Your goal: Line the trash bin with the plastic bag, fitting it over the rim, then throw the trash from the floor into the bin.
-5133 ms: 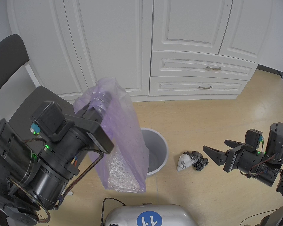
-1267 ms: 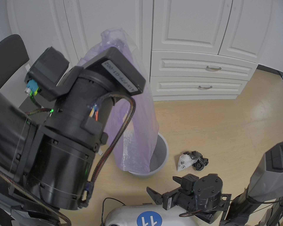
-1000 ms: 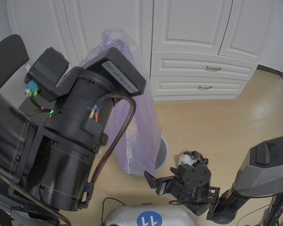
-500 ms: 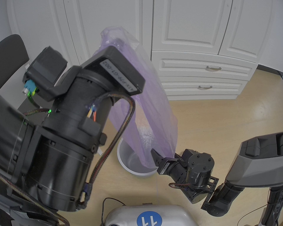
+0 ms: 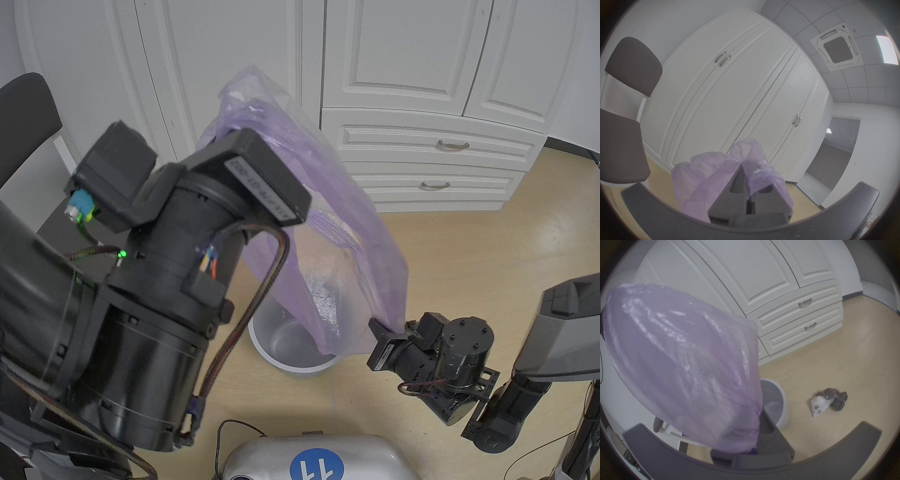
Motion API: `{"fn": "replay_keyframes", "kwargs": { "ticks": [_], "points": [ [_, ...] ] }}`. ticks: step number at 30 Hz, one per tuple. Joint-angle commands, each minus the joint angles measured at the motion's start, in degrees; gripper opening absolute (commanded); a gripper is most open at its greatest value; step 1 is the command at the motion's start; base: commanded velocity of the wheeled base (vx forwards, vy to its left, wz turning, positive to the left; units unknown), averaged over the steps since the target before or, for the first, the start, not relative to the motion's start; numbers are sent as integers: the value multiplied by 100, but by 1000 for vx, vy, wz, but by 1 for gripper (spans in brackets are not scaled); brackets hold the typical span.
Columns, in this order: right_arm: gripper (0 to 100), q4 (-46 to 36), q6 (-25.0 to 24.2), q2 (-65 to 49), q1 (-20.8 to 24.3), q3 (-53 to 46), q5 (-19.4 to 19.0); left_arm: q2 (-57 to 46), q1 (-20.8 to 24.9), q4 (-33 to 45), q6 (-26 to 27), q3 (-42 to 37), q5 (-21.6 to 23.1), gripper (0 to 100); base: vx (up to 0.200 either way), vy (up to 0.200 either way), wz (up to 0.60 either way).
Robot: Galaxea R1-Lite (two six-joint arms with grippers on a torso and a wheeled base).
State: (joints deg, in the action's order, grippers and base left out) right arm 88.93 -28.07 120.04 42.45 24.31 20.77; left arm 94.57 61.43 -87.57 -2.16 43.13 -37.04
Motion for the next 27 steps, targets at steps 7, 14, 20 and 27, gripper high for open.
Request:
{"fn": "replay_keyframes", "kwargs": {
  "ticks": [7,14,20,27],
  "points": [
    [0,-1449,171,-1589,-263,-40,-214,140,-17,73,40,-455,38,0,0,0,0],
    [0,-4252,100,-3162,-360,601,-469,26,36,222,75,-657,30,0,0,0,0],
    [0,-4736,136,-3514,-307,751,-522,35,-26,627,22,-841,47,0,0,0,0],
    [0,-4745,144,-3479,-281,751,-522,35,-34,1180,-4,-1131,65,0,0,0,0]
  ]
}}
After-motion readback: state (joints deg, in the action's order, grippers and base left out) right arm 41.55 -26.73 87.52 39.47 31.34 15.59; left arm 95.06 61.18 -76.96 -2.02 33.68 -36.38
